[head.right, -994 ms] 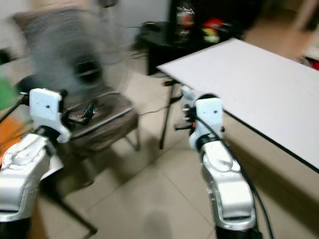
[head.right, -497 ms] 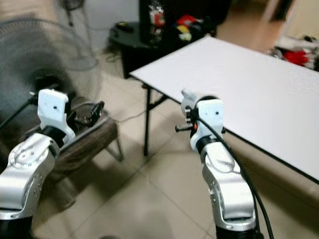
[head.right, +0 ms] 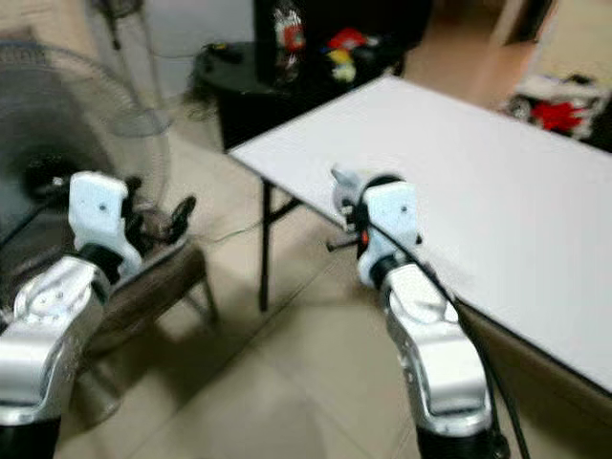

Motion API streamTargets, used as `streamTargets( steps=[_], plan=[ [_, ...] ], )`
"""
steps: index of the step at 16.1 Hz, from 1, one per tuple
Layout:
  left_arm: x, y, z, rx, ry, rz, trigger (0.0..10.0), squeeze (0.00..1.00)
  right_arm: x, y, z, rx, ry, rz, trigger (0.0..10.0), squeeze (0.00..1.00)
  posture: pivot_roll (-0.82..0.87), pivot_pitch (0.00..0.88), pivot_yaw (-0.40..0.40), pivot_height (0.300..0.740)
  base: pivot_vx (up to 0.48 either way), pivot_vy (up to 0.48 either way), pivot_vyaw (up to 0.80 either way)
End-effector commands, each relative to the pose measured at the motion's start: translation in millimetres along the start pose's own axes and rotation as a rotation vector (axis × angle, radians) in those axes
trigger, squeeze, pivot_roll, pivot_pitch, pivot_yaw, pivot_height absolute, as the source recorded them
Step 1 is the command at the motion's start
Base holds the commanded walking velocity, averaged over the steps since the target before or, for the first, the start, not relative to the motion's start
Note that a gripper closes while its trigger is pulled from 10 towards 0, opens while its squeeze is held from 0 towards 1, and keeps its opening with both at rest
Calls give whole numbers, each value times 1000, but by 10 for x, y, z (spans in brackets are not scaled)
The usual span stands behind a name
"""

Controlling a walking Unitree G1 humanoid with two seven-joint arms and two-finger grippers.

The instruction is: Setting the table

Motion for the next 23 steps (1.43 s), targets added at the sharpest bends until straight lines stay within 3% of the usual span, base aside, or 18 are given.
streamTargets(
  steps=[1, 6, 8, 12, 15, 16, 20, 23],
  plan=[
    [-18, 27, 8, -10, -3, 15, 10000, 0, -47, 45, 17, -18, -8, -4, 10000, 0, 115, 0, -23, 740, 352, 0, 0],
    [-84, 23, 0, -8, -41, 19, 10000, 0, -48, 72, 28, -28, -16, 56, 10000, 0, 115, 0, -24, 740, 348, 0, 0],
    [-86, 24, 4, -9, -41, 20, 10000, 0, -61, 41, 29, -17, -20, 40, 10000, 0, 123, 0, -21, 740, 347, 0, 0],
    [-85, 56, -2, -13, -58, 33, 10000, 0, -2, 56, 57, -24, 14, 57, 10000, 0, 131, 0, -26, 740, 348, 0, -714],
    [-52, 14, 12, -4, -45, 32, 10000, 0, 10, 63, 68, -28, 23, 38, 10000, 0, 129, 0, -19, 740, 347, 0, 0],
    [-174, 78, 22, -23, -102, 34, 10000, 0, 18, 54, 68, -25, 31, 49, 10000, 0, 143, 0, -34, 740, 349, 0, 0],
    [-206, 43, 28, -18, -114, 29, 10000, 0, 88, 108, 92, -42, 71, 53, 10000, 0, 141, 0, -33, 740, 344, 0, -600],
    [-138, 5, 29, -4, -82, 38, 10000, 0, 103, 185, 102, -74, 97, 56, 10000, 0, 139, 0, -29, 740, 342, 0, -533]
  ],
)
Point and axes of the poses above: a point about 5 cm out from each wrist's last joint towards the gripper, its own z axis pointing out of the wrist towards the gripper, its own y axis along the axis of the wrist's last joint, x = y × z, the point moved 6 cm from there along z, pointing out of the wrist towards the gripper, and after that the axes turned 5 degrees about -z, right-handed, at the moved point
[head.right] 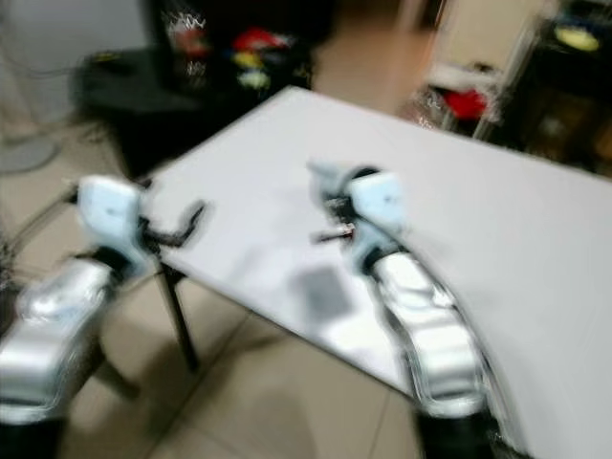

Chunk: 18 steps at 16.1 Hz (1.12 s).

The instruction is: Setting the table

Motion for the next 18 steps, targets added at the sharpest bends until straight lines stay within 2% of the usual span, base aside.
streamTargets(
  steps=[1, 3, 6, 8, 10, 11, 13, 14, 15, 16, 18],
  plan=[
    [133, 41, -58, -7, 32, 20, 10000, 0, 99, 97, 30, -34, 43, 0, 10000, 0, 135, 0, -41, 740, 337, 0, 0],
    [195, -19, -66, 9, 53, 27, 10000, 0, 111, 101, 49, -27, 60, -25, 10000, 0, 138, 0, -36, 740, 341, 0, 0],
    [128, 27, -32, -7, 22, 28, 10000, 0, 109, 98, 86, -16, 77, -43, 10000, 0, 136, 0, -51, 740, 345, 0, 0],
    [101, 26, -8, 5, 10, 54, 10000, 0, 161, 92, 116, 11, 169, -88, 10000, 0, 150, 0, -51, 740, 330, 0, 0],
    [64, 42, -27, 8, -57, 64, 10000, 0, 211, 67, 178, 39, 299, -204, 10000, 0, 123, 0, -29, 740, 0, 0, 0],
    [41, 21, -19, 34, -103, 87, 10000, 0, 180, 81, 236, 55, 371, -257, 10000, 0, 128, 0, -21, 740, 0, 0, 0],
    [-27, 27, -6, 56, -187, 126, 10000, 0, 154, 83, 283, 80, 467, -311, 10000, 0, 137, 0, -27, 740, 0, 0, 0],
    [-61, 23, -6, 76, -246, 147, 10000, 0, 139, 64, 324, 99, 527, -390, 10000, 0, 127, 0, -15, 740, 0, 0, 0],
    [-97, -36, -7, 136, -326, 195, 10000, 0, 120, 48, 392, 140, 640, -512, 10000, 0, 141, 0, -6, 740, 0, 0, 0],
    [-98, -76, -19, 182, -373, 223, 10000, 0, 95, 31, 434, 186, 726, -585, 10000, 0, 143, 0, -9, 740, 0, 0, 0],
    [-112, -76, -64, 205, -439, 229, 10000, 0, 64, -29, 494, 263, 823, -666, 10000, 0, 142, 0, -1, 740, 0, 0, 0]
  ],
)
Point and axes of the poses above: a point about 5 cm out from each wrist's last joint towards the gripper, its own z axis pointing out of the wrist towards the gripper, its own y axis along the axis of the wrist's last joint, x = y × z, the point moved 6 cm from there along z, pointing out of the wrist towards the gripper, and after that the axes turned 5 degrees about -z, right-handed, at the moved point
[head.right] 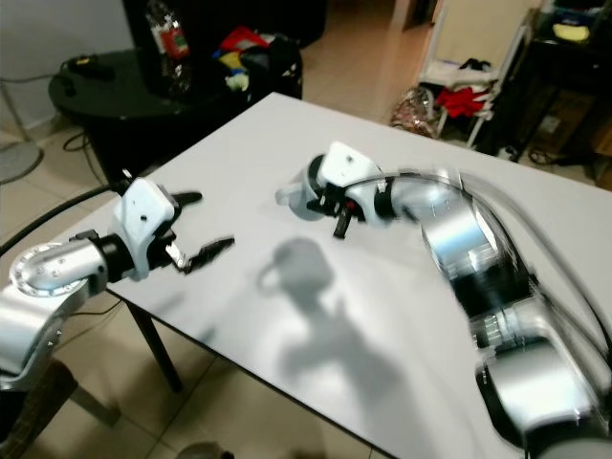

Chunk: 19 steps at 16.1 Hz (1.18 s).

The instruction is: Setting the table

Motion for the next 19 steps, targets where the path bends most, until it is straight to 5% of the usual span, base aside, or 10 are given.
streamTargets(
  steps=[1, 6, 10, 19],
  plan=[
    [-48, 28, -13, 8, -48, 5, 10000, 0, 28, -67, 41, 29, 72, 2, 10000, 0, 151, 0, -9, 740, 0, 0, 0],
    [-291, -33, -101, 59, -198, -27, 10000, 0, 86, -164, 249, 144, 209, -112, 10000, 0, 146, 0, -11, 740, 0, 0, 0],
    [-423, -71, -135, 85, -250, -46, 10000, 0, -106, -139, 358, 242, 112, -208, 10000, 0, 160, 0, -13, 740, 0, 0, 0],
    [-508, -79, -231, 113, -287, -72, 10000, 0, -234, 92, 540, 187, -21, -215, 10000, 0, 191, 0, -16, 740, 0, 0, 0]
  ],
)
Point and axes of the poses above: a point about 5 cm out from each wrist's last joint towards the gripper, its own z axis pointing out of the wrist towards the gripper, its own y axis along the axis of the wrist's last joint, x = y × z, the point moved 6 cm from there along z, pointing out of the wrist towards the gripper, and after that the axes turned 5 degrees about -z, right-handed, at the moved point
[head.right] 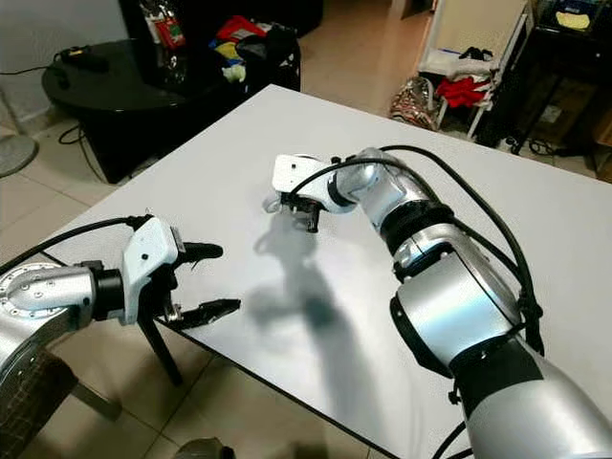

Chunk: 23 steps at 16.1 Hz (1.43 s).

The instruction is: Setting the table

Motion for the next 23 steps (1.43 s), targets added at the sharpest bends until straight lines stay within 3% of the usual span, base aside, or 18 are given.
streamTargets(
  steps=[1, 6, 8, 10, 11, 12, 15, 20, 21, 22, 23],
  plan=[
    [-26, 18, -30, 1, -8, 2, 10000, 0, -113, 46, -48, -6, -43, -9, 10000, 0, 197, 0, -19, 740, 0, 0, 0],
    [-32, 22, -36, 6, -10, 3, 10000, 0, -83, 30, -16, -13, -50, 19, 10000, 0, 199, 0, -17, 740, 0, 0, 0],
    [-37, 25, -35, 9, -13, 5, 10000, 0, -48, 27, 12, -21, -47, 33, 10000, 149, 199, 0, -15, 740, 0, 0, 0],
    [-32, 28, -39, 11, -13, 8, 10000, 0, -21, 15, 28, -21, -42, 40, 10000, 157, 199, 0, -13, 740, 0, 0, 0],
    [-37, 25, -36, 12, -14, 9, 10000, 0, 10, 4, 42, -23, -32, 47, 10000, 282, 200, 0, -14, 740, 0, 0, 0],
    [-40, 24, -35, 13, -14, 10, 10000, 0, 36, -10, 53, -21, -24, 51, 10000, 318, 199, 0, -14, 740, 0, 0, 0],
    [-44, 27, -30, 13, -16, 12, 10000, 0, 100, -58, 75, -10, -2, 60, 10000, 392, 199, 0, -14, 740, 0, 0, 0],
    [-32, 37, -19, 10, -13, 18, 10000, 0, 127, -71, 91, -9, 2, 66, 10000, 412, 195, 0, -13, 740, 0, 0, 0],
    [-33, 38, -21, 10, -12, 18, 10000, 0, 124, -64, 91, -11, 2, 66, 10000, 494, 195, 0, -13, 740, 0, 0, 0],
    [-30, 40, -20, 10, -12, 18, 10000, 0, 114, -55, 89, -13, -1, 68, 10000, 898, 197, 0, -14, 740, 0, 0, 0],
    [-28, 40, -21, 10, -12, 18, 10000, 0, 110, -49, 88, -15, -2, 69, 10000, 1000, 200, 0, -18, 740, 0, 0, 0]
  ],
)
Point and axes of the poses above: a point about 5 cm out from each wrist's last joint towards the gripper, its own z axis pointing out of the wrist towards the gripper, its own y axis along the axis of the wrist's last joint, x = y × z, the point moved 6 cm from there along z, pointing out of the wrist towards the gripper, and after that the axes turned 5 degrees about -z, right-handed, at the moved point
